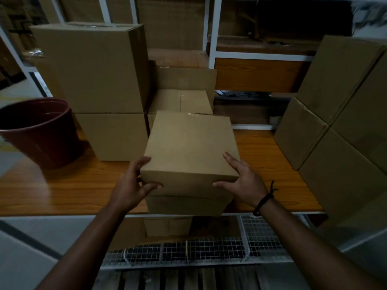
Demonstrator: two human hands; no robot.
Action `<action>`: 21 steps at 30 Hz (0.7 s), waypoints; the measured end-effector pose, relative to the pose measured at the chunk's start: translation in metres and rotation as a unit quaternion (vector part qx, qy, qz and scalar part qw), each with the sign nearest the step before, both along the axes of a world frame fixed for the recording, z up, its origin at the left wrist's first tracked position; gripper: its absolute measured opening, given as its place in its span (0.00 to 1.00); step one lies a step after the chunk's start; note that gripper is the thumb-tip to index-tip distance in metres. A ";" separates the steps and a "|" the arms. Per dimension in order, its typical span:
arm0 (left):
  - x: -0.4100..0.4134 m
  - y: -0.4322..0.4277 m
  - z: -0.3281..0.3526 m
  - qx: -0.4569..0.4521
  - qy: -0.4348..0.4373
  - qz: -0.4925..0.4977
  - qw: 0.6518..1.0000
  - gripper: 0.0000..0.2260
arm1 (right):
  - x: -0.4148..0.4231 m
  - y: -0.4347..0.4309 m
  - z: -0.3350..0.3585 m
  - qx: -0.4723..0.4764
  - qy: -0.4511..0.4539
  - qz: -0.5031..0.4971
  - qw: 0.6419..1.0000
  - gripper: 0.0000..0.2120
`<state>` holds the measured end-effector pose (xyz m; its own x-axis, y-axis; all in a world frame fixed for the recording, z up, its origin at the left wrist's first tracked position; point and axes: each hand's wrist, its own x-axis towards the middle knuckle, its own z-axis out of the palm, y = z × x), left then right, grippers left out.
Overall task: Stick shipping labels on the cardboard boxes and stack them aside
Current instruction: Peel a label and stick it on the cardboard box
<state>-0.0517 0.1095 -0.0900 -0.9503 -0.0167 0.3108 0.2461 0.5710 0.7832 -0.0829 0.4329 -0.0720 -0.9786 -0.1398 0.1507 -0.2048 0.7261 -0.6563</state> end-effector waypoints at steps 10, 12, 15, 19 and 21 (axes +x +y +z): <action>-0.011 0.000 -0.019 -0.066 -0.054 0.038 0.996 0.37 | -0.017 -0.003 -0.005 0.058 -0.032 -0.024 0.998 0.48; -0.011 0.000 -0.012 -0.095 -0.048 0.056 0.993 0.37 | -0.013 -0.004 -0.007 0.034 -0.007 -0.029 0.999 0.46; -0.010 0.008 0.003 -0.190 0.039 0.073 0.978 0.38 | 0.000 -0.007 -0.020 -0.118 0.011 -0.064 0.991 0.50; -0.023 0.037 0.029 -0.370 0.128 -0.007 0.920 0.36 | 0.013 -0.001 -0.043 -0.225 -0.017 -0.073 0.971 0.54; -0.033 0.050 0.037 -0.422 0.055 -0.031 0.904 0.36 | 0.011 -0.002 -0.044 -0.213 -0.032 -0.062 0.974 0.49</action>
